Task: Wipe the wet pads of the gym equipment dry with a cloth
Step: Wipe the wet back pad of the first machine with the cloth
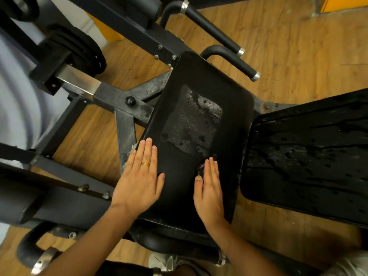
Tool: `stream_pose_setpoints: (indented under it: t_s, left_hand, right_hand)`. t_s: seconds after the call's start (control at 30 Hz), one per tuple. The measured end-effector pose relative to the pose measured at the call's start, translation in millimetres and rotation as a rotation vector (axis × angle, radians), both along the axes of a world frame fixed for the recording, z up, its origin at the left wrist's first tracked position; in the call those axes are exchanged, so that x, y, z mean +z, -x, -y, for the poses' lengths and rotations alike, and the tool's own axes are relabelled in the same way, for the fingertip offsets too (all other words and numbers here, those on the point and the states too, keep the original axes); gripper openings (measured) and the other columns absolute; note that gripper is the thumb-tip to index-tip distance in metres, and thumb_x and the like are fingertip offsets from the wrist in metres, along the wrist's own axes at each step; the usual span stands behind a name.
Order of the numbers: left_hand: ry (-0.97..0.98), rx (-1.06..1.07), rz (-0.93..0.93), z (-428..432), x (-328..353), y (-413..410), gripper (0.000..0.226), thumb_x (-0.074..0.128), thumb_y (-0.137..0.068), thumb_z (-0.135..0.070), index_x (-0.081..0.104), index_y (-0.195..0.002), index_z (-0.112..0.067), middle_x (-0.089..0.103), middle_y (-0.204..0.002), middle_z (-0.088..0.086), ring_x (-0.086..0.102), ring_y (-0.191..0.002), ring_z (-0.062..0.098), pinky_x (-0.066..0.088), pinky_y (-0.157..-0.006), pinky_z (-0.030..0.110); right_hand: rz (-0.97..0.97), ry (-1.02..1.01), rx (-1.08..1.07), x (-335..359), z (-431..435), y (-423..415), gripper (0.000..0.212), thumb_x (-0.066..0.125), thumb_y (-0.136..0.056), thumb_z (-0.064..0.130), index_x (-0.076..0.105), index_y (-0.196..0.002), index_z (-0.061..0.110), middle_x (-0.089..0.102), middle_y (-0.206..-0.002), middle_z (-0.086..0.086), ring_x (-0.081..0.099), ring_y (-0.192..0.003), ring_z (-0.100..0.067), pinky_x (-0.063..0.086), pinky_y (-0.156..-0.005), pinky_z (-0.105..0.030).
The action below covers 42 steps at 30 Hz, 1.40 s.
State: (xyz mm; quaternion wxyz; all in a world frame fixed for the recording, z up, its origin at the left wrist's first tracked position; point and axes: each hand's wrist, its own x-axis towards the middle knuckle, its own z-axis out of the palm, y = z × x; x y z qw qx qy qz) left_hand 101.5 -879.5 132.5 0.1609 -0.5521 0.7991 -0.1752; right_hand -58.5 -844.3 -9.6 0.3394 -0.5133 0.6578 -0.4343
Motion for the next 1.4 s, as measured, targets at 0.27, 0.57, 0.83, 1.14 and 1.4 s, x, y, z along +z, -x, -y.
stream_pose_setpoints:
  t_s: [0.27, 0.57, 0.83, 1.14, 1.4]
  left_hand:
    - [0.008, -0.011, -0.011, 1.1, -2.8, 0.8, 0.075, 0.034, -0.099, -0.043, 0.024, -0.154, 0.008, 0.012, -0.164, 0.028, 0.011, -0.154, 0.038, 0.020, -0.123, 0.053]
    - [0.016, -0.009, -0.014, 1.0, -0.9, 3.8, 0.074, 0.033, -0.099, -0.043, 0.026, -0.153, 0.008, 0.015, -0.163, 0.029, 0.013, -0.154, 0.040, 0.021, -0.122, 0.054]
    - [0.018, -0.008, -0.019, 1.0, -0.1, 5.7, 0.074, 0.033, -0.099, -0.041, 0.025, -0.153, 0.009, 0.014, -0.163, 0.030, 0.014, -0.153, 0.041, 0.023, -0.121, 0.056]
    - [0.022, -0.024, -0.048, 2.0, -3.2, 3.4, 0.074, 0.035, -0.099, -0.040, 0.025, -0.153, 0.009, 0.014, -0.163, 0.030, 0.014, -0.153, 0.041, 0.023, -0.122, 0.056]
    - [0.022, -0.030, -0.066, 2.8, -3.1, 3.2, 0.074, 0.034, -0.099, -0.040, 0.025, -0.152, 0.010, 0.015, -0.163, 0.031, 0.013, -0.153, 0.042, 0.022, -0.122, 0.056]
  right_hand:
    - [-0.031, 0.024, -0.143, 0.4, 25.2, -5.3, 0.057, 0.027, -0.105, 0.031, 0.037, -0.152, 0.001, 0.030, -0.163, -0.007, 0.016, -0.154, -0.016, 0.023, -0.125, -0.040]
    - [-0.035, -0.127, -0.177, 13.7, 121.5, 35.5, 0.051, 0.031, -0.109, 0.019, 0.024, -0.157, 0.002, 0.018, -0.168, -0.008, 0.004, -0.156, -0.017, 0.011, -0.127, -0.038]
    - [-0.073, -0.099, -0.147, 5.9, 36.8, 12.0, 0.052, 0.037, -0.109, 0.019, 0.025, -0.157, 0.003, 0.020, -0.167, -0.007, 0.006, -0.155, -0.014, 0.012, -0.127, -0.037]
    - [-0.088, -0.083, -0.139, 6.0, 140.9, 52.5, 0.051, 0.034, -0.110, 0.018, 0.025, -0.157, 0.001, 0.018, -0.167, -0.009, 0.003, -0.156, -0.022, 0.010, -0.127, -0.038]
    - [-0.102, -0.140, -0.067, 8.8, 194.6, 87.9, 0.053, 0.030, -0.111, 0.023, 0.019, -0.160, 0.007, 0.012, -0.169, -0.005, -0.002, -0.156, -0.020, 0.008, -0.127, -0.036]
